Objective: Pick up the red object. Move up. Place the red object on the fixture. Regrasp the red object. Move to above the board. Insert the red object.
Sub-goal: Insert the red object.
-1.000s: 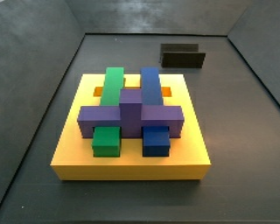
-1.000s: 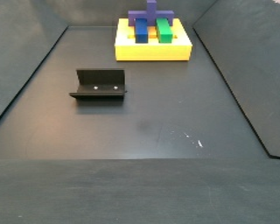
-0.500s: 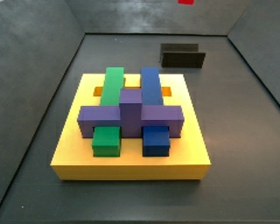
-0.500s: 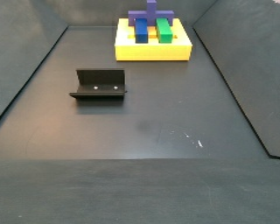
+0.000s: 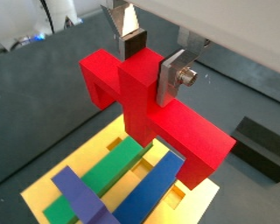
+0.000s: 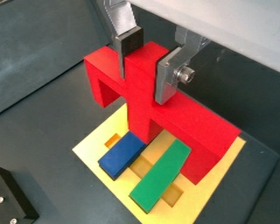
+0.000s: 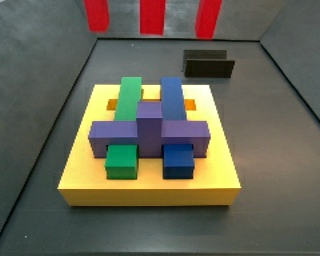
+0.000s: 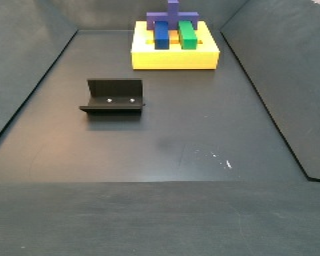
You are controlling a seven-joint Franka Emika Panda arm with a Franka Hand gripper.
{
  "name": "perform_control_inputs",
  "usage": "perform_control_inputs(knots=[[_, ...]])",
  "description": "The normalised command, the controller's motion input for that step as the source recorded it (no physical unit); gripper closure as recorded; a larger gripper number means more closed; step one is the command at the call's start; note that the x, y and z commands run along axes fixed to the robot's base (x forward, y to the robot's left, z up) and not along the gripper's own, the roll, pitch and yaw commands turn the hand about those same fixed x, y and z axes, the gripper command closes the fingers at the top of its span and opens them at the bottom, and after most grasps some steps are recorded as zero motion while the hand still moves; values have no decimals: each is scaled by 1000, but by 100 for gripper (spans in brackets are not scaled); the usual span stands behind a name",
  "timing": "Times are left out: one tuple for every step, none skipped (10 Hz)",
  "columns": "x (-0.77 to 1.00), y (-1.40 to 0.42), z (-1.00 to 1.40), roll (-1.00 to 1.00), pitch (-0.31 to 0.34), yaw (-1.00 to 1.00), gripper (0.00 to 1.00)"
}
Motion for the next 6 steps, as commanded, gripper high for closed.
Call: perform_control_inputs(knots=[[0,109,-723,-129,-201,157,100],[0,0,-586,-207,-174,191,100],[0,0,-534,-237,-164,186,100],[0,0,-640,-193,-164,100,100],[0,83,-711,-161,-161,49,100],[0,157,-737,-160,-143,74,100]])
